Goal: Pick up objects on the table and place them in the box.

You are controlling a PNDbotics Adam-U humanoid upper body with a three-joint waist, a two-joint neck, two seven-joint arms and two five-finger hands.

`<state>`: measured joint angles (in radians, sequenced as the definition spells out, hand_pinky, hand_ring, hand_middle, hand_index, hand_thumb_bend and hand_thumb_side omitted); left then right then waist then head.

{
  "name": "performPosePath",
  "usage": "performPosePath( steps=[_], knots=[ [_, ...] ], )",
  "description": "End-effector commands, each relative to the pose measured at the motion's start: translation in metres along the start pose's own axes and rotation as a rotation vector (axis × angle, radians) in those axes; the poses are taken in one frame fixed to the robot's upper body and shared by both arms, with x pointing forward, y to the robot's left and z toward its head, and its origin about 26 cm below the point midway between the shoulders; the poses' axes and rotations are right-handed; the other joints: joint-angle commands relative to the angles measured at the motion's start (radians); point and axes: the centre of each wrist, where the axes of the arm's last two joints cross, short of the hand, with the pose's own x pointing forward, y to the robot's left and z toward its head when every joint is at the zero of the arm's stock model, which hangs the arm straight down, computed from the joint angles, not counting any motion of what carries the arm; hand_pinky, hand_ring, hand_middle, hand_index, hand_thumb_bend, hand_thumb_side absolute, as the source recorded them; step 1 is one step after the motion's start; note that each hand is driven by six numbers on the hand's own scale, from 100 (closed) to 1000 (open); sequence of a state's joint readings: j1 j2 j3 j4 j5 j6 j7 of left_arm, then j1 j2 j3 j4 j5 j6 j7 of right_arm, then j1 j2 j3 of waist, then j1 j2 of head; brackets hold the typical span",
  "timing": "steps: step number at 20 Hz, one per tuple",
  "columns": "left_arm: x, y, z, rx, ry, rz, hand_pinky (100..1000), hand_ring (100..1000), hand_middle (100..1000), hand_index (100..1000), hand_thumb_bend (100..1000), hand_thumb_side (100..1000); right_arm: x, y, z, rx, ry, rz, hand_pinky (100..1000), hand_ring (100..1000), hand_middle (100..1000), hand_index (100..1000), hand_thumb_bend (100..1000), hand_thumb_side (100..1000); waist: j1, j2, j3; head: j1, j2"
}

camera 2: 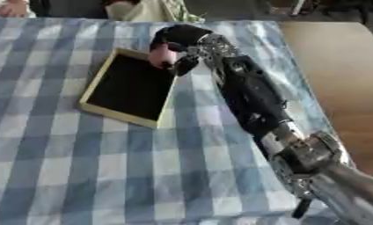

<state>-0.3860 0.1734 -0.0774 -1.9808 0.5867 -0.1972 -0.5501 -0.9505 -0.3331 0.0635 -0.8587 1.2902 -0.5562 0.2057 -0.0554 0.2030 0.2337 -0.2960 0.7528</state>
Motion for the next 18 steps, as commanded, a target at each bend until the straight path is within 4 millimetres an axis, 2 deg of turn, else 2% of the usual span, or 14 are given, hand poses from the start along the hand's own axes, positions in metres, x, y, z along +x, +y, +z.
performPosePath(
  steps=[1, 4, 7, 18],
  knots=[
    [0.005, -0.001, -0.005, -0.023, -0.016, -0.013, 613, 724, 706, 780, 100, 615, -0.006, -0.025, 0.007, -0.028, 0.013, 0.109, 888, 849, 772, 827, 202, 100, 0.005, -0.016, -0.003, 0.006, -0.006],
    [0.005, -0.002, -0.004, -0.026, -0.01, -0.013, 613, 723, 706, 780, 100, 616, -0.003, -0.031, 0.009, -0.044, 0.032, 0.15, 889, 797, 711, 775, 199, 100, 0.003, -0.018, -0.006, 0.008, -0.006],
    [0.004, -0.002, -0.003, -0.026, -0.005, -0.012, 613, 723, 707, 780, 100, 616, 0.0, -0.038, 0.011, -0.086, 0.059, 0.2, 894, 797, 708, 760, 204, 100, 0.002, -0.019, -0.009, 0.009, -0.007],
    [0.004, -0.002, -0.002, -0.03, 0.006, -0.015, 613, 723, 707, 780, 100, 616, 0.016, -0.024, 0.011, -0.057, -0.051, 0.242, 898, 819, 694, 749, 215, 100, -0.001, -0.019, -0.013, 0.012, -0.006]
  ],
)
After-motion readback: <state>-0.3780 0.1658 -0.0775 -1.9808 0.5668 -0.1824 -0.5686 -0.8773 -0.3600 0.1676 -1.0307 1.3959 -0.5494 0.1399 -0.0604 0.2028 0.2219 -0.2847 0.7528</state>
